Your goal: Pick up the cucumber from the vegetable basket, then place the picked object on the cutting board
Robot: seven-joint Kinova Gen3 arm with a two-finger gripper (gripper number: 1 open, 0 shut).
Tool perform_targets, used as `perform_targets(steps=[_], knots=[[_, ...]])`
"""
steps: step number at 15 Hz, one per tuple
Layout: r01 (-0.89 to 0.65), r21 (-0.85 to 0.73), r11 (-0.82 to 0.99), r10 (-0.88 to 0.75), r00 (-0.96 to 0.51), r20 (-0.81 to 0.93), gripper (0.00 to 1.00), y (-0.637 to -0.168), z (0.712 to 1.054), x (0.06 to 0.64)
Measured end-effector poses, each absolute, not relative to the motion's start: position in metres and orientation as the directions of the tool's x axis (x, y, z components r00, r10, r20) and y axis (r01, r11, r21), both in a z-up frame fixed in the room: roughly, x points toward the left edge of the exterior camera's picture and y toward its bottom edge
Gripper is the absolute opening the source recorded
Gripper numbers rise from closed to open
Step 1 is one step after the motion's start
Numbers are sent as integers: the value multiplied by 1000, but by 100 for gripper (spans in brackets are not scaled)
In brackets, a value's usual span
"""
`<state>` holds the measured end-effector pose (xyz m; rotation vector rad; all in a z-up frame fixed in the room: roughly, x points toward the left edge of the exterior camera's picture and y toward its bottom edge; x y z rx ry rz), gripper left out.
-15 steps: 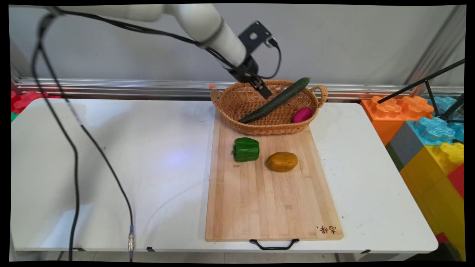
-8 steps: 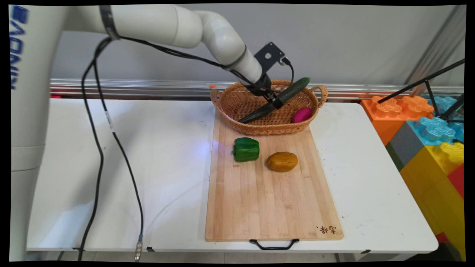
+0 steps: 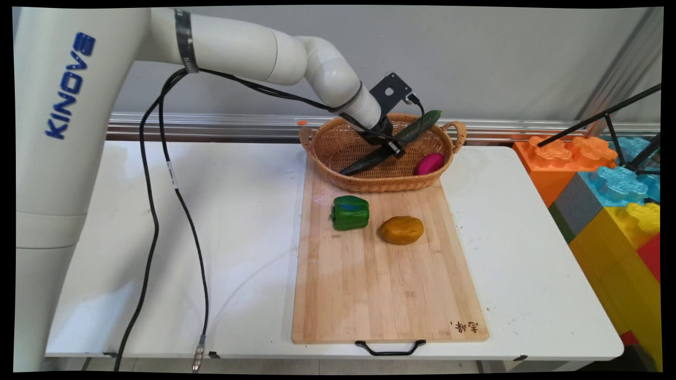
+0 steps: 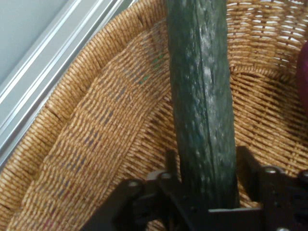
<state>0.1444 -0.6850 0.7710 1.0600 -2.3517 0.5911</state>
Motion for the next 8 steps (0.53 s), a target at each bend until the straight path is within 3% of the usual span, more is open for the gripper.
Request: perform_targets(steps=[5,8], knots=[[-776,-189,602,-556,-577,599,0,-682,774,144],[-776,-199,598,-533,-571,624,0,-675,795,145]])
